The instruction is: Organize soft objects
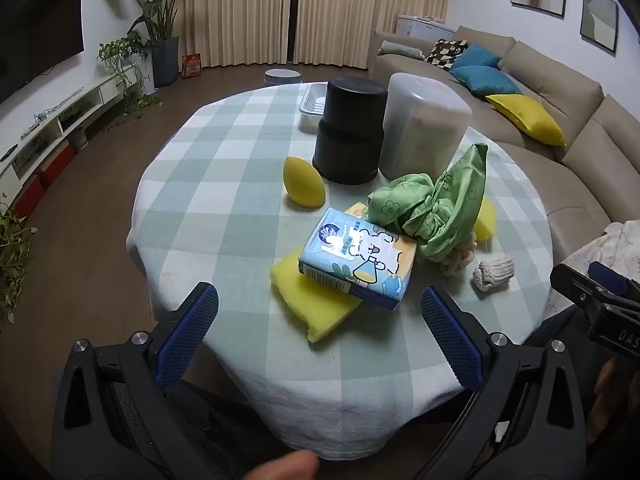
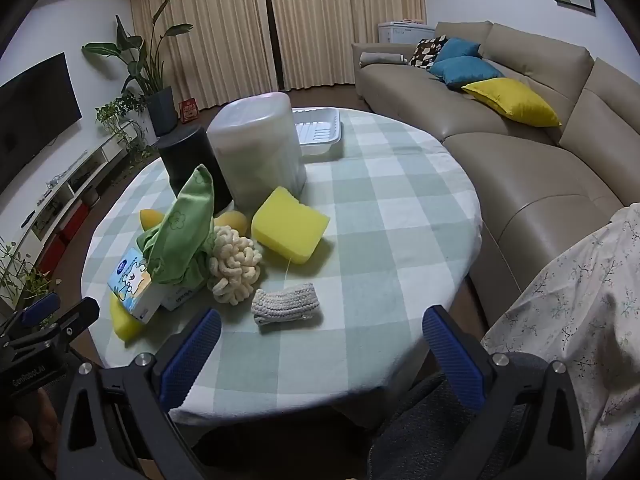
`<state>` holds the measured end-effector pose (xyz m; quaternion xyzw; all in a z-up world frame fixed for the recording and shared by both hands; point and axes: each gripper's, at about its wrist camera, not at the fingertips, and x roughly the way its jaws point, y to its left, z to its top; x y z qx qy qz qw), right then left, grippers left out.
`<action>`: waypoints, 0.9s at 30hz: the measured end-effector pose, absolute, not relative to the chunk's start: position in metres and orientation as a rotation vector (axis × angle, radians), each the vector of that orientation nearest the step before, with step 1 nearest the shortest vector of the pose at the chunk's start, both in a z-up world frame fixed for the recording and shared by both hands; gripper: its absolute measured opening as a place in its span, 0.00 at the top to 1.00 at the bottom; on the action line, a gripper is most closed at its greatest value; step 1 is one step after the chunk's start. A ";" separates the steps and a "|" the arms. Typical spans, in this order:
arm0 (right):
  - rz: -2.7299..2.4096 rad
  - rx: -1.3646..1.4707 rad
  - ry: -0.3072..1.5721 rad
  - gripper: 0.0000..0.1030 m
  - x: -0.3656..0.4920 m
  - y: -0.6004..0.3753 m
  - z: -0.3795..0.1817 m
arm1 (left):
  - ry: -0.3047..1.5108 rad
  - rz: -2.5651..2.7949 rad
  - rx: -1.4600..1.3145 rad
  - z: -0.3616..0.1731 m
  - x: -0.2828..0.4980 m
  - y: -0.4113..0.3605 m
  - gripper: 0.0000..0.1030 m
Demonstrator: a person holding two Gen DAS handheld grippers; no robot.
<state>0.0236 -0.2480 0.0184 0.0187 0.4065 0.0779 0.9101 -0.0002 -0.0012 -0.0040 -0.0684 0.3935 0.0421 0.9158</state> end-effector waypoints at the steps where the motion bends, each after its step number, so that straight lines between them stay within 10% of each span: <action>1: 0.158 0.034 0.839 0.00 0.024 -0.248 0.018 | 0.811 0.086 -0.141 -0.005 -0.001 -0.002 0.00; 27: 0.162 0.021 0.846 0.00 0.027 -0.238 0.015 | 0.836 0.079 -0.153 -0.010 0.005 0.000 0.00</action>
